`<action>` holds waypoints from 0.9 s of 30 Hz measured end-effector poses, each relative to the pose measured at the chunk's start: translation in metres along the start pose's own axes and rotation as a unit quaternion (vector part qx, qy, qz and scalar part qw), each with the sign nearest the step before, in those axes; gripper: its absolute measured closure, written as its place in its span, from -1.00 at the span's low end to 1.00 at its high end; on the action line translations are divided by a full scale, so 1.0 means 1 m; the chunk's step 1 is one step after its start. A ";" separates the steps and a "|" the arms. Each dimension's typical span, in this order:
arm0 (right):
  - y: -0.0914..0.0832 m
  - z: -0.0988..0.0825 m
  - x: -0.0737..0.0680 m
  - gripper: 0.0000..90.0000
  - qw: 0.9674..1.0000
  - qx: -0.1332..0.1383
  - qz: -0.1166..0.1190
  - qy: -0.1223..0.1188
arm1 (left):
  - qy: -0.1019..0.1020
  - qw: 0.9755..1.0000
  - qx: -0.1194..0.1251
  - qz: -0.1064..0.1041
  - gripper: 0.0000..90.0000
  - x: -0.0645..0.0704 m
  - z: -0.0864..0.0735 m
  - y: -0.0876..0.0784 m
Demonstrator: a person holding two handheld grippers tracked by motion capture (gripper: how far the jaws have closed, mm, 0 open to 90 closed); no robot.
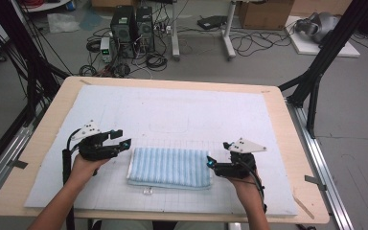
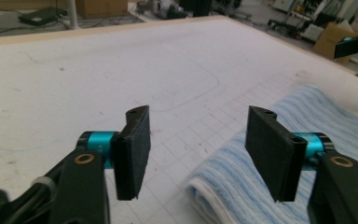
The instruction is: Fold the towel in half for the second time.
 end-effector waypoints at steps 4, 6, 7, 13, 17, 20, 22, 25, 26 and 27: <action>0.000 -0.008 0.018 -0.76 0.999 -0.015 -0.036 0.015 | 0.006 1.000 0.009 -0.007 -0.32 -0.001 0.001 -0.003; -0.004 -0.013 0.026 -0.76 0.998 -0.019 -0.051 0.011 | 0.010 1.000 0.007 0.003 -0.40 -0.005 0.001 -0.005; -0.006 -0.015 0.030 -0.76 0.998 -0.016 -0.058 0.013 | 0.011 1.000 0.006 0.008 -0.49 -0.008 0.000 -0.006; -0.023 -0.021 0.049 -0.76 0.996 -0.006 -0.078 0.031 | -0.005 0.999 0.024 0.039 -0.55 -0.024 0.004 -0.019; -0.028 -0.024 0.056 -0.76 0.996 0.001 -0.083 0.043 | -0.006 0.998 0.031 0.050 -0.55 -0.028 0.006 -0.024; -0.031 -0.023 0.058 -0.76 0.995 0.008 -0.090 0.049 | -0.005 0.998 0.029 0.055 -0.54 -0.029 0.003 -0.026; -0.034 -0.021 0.058 -0.76 0.994 0.016 -0.098 0.048 | -0.007 0.998 0.026 0.059 -0.53 -0.031 0.000 -0.027; -0.036 -0.020 0.057 -0.76 0.994 0.020 -0.101 0.048 | -0.007 0.998 0.022 0.062 -0.52 -0.032 -0.004 -0.027; -0.037 -0.019 0.057 -0.76 0.993 0.021 -0.102 0.050 | -0.006 0.998 0.022 0.061 -0.52 -0.032 -0.003 -0.028; -0.037 -0.019 0.057 -0.76 0.993 0.021 -0.103 0.050 | -0.007 0.998 0.024 0.060 -0.52 -0.032 -0.003 -0.028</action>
Point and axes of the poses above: each handheld gripper's, and its own axes: y roughly forward along the jaws, z roughly out of its top, x roughly to its right, the point moved 9 cm from there along y, roughly forward along the jaws, and after that the axes turned 1 degree about -y, right-handed, at the moved point
